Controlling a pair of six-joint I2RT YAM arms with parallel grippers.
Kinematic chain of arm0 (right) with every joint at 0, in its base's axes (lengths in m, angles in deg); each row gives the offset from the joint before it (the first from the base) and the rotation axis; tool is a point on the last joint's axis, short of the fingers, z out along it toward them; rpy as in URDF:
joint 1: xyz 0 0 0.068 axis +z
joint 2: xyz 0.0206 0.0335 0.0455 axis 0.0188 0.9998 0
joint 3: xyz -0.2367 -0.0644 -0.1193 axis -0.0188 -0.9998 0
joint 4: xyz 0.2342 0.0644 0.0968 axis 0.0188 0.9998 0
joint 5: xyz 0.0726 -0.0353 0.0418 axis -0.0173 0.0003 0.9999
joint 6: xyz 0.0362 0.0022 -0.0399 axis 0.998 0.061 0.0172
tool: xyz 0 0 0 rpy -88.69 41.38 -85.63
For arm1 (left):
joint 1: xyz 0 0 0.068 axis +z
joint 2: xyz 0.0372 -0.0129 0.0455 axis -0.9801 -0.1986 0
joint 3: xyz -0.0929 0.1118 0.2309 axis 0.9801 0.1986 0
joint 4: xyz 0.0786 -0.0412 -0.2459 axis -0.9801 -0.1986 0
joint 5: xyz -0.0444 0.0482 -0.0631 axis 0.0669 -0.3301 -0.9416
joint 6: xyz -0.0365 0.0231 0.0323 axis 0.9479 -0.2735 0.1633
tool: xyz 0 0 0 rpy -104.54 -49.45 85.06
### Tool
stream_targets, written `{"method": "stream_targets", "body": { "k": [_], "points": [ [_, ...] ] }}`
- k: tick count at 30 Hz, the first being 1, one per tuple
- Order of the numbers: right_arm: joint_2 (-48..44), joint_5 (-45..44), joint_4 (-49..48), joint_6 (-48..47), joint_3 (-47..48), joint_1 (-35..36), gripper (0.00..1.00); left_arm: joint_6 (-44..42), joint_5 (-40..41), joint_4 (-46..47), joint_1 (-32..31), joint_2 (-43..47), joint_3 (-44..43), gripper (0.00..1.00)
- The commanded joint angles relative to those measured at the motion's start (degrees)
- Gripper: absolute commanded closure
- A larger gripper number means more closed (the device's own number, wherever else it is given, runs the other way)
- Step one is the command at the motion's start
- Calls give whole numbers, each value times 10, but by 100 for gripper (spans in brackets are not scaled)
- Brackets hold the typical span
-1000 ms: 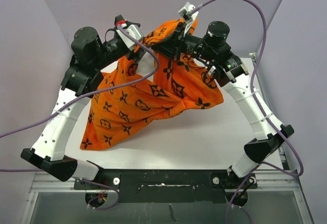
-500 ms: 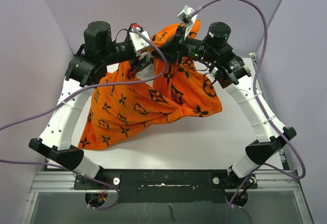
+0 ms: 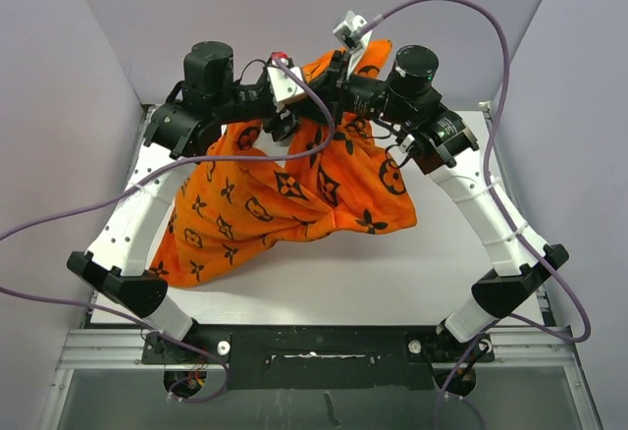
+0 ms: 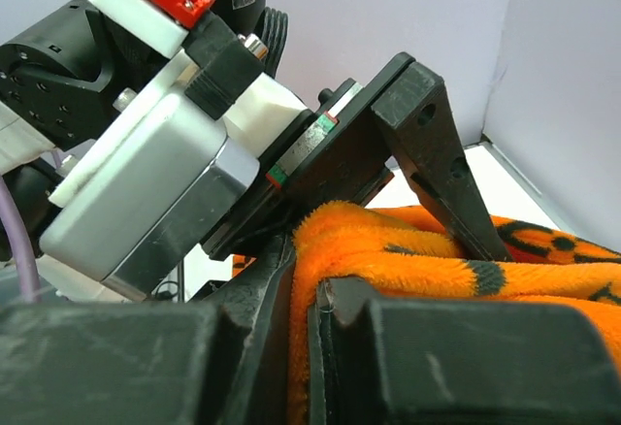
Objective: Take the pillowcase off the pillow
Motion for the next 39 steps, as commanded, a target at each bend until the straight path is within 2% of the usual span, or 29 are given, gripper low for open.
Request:
{"method": "stream_targets", "body": {
  "k": [1, 6, 9, 13, 17, 18, 21, 23, 24, 26, 29, 33, 37, 39],
  "points": [
    [-30, 69, -90, 38, 30, 36, 100, 11, -10, 29, -23, -50, -50, 41],
    [-37, 72, -92, 45, 36, 37, 100, -5, -6, 20, -61, -56, -33, 76],
    [-44, 61, -73, 35, 42, 37, 100, 15, 7, 34, -67, -61, -37, 100],
    [-77, -7, -47, 1, 15, 36, 100, 51, 59, 93, -60, -65, -53, 100],
    [-134, -172, -21, -38, -52, 33, 100, 52, 143, 147, -53, -79, -99, 100],
    [-150, -222, -14, -47, -71, 31, 93, 54, 171, 179, -52, -83, -113, 100],
    [-180, -341, 10, -69, -108, 24, 85, 55, 238, 232, -41, -106, -175, 100],
    [-185, -405, 30, -70, -110, 19, 64, 55, 268, 236, -32, -129, -240, 100],
    [-188, -426, 38, -71, -110, 16, 58, 51, 282, 238, -29, -141, -270, 100],
    [-193, -472, 51, -77, -108, 13, 51, 40, 303, 242, -25, -155, -313, 100],
    [-205, -519, 67, -87, -108, 13, 42, 17, 323, 252, -21, -159, -333, 100],
    [-231, -464, 59, -88, -146, 19, 38, 1, 358, 282, -15, -146, -309, 100],
    [-228, -312, 0, -53, -209, 26, 35, -4, 377, 279, -23, -138, -308, 100],
    [-205, -270, -25, -37, -223, 34, 33, -4, 378, 271, -35, -129, -306, 100]
  ]
}}
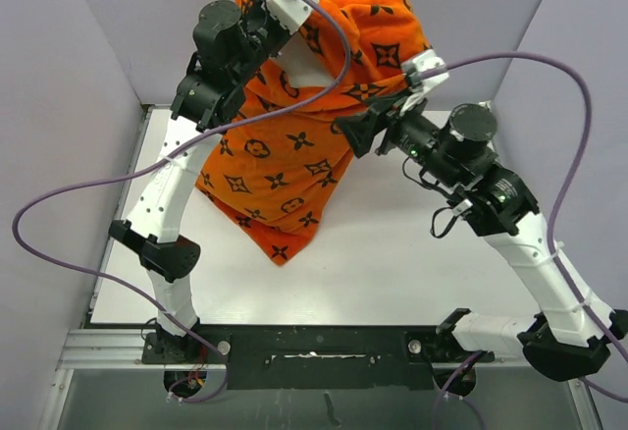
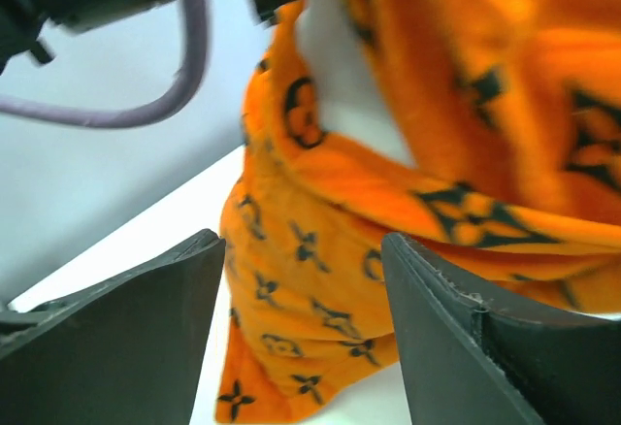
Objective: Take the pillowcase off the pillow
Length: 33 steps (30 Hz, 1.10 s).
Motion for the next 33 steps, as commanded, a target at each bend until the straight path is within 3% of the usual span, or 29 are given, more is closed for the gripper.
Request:
{"method": "stream_targets", "body": {
  "k": [1, 5, 8, 13, 20, 23, 27, 33],
  "points": [
    [47, 125, -69, 35, -26, 15, 32, -18, 23, 122, -26, 56, -31, 100],
    [112, 90, -51, 51, -7, 7, 26, -22, 21, 109, -53, 98, 3, 100],
    [132, 16, -61, 41, -34, -4, 24, -12, 23, 91, -62, 126, 19, 100],
    [121, -63, -181, 25, -142, -47, 31, 26, 24, 64, -61, 159, 26, 100],
    [166, -129, -263, -15, -101, -96, 32, 139, 6, -39, -61, 146, -67, 100],
    [177, -129, -284, -18, -88, -114, 31, 191, -15, -77, -61, 165, -57, 100],
    [146, -131, -297, -27, -116, -98, 28, 260, -67, -90, -61, 221, 36, 100],
    [7, -88, -357, -42, -204, 22, 26, 326, -141, -146, -60, 252, 106, 100]
  ]
}}
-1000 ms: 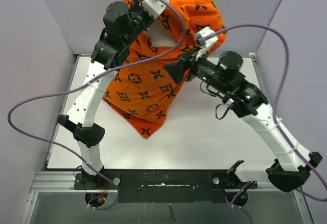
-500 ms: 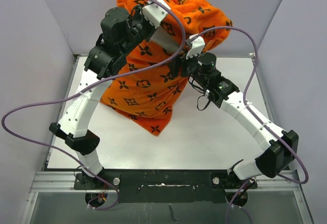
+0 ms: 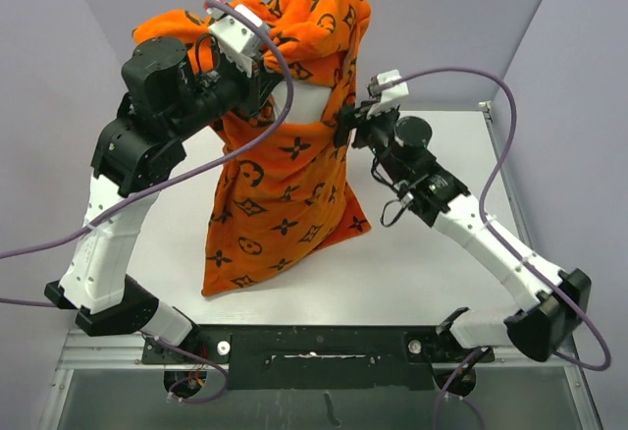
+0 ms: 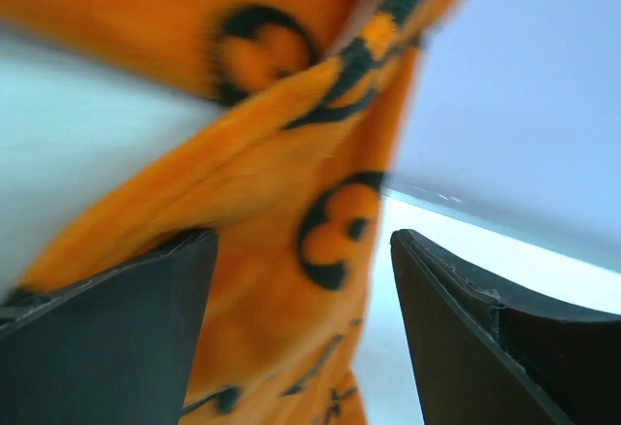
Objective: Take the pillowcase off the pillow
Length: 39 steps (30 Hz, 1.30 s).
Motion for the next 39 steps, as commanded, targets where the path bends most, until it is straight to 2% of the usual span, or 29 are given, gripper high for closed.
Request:
{"method": "stream_targets", "body": {
  "k": [1, 6, 11, 17, 23, 28, 30, 33, 34, 37, 38, 39],
  "points": [
    [-109, 39, -100, -15, -24, 95, 27, 80, -90, 49, -2, 54, 21, 100],
    [-120, 70, -106, -49, -7, 176, 27, 108, -102, 29, -2, 41, 20, 100],
    [-78, 142, -40, -51, 72, 178, 27, 136, -114, 28, -2, 41, 16, 100],
    [-30, 148, 17, -61, 126, 162, 26, 141, -122, 21, -3, 44, 13, 100],
    [-2, 140, 48, -96, 138, 150, 22, 142, -130, 19, -3, 42, 8, 100],
    [18, 146, 45, -127, 116, 138, 27, 147, -141, 12, -3, 38, -7, 100],
    [26, 133, 30, -133, 104, 136, 35, 150, -146, 7, -3, 36, -14, 100],
    [36, 122, 15, -133, 103, 134, 51, 153, -149, 0, -3, 37, -20, 100],
    [37, 118, 11, -134, 104, 134, 58, 153, -150, -3, -3, 38, -20, 100],
    [34, 99, 0, -144, 102, 143, 95, 152, -153, -9, -3, 39, -29, 100],
    [31, 87, -8, -147, 93, 145, 100, 149, -152, -12, -3, 39, -34, 100],
    [26, 79, -15, -146, 85, 146, 100, 142, -148, -14, -3, 38, -43, 100]
  ]
}}
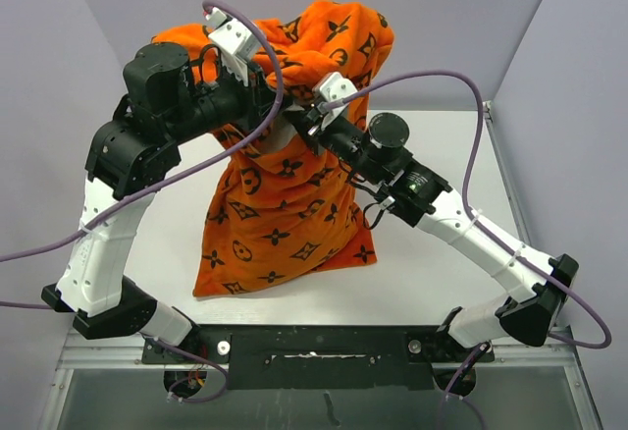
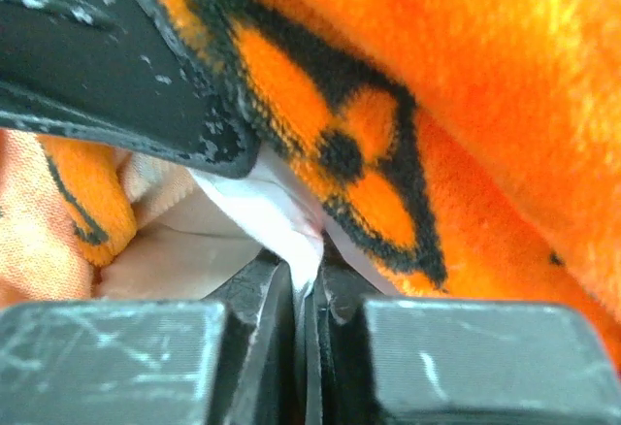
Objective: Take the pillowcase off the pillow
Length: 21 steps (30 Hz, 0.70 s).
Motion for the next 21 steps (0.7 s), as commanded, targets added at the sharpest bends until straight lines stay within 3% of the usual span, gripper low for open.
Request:
{"method": "stream_targets", "body": {
  "k": [1, 10, 15, 18, 21],
  "points": [
    [-6, -59, -24, -14, -33, 3, 100, 3, -49, 58, -6, 12, -72, 100],
    [-48, -95, -46, 20, -156, 3, 100, -142, 36, 113, -2, 47, -83, 100],
    [-59, -100, -48, 36, -187, -5, 100, -163, 47, 120, -2, 57, -80, 100],
    [-69, -96, -42, 44, -195, -14, 100, -183, 66, 136, 0, 68, -48, 100],
    [-92, -77, -40, 69, -215, -34, 100, -235, 137, 224, 1, 91, 27, 100]
  ]
}}
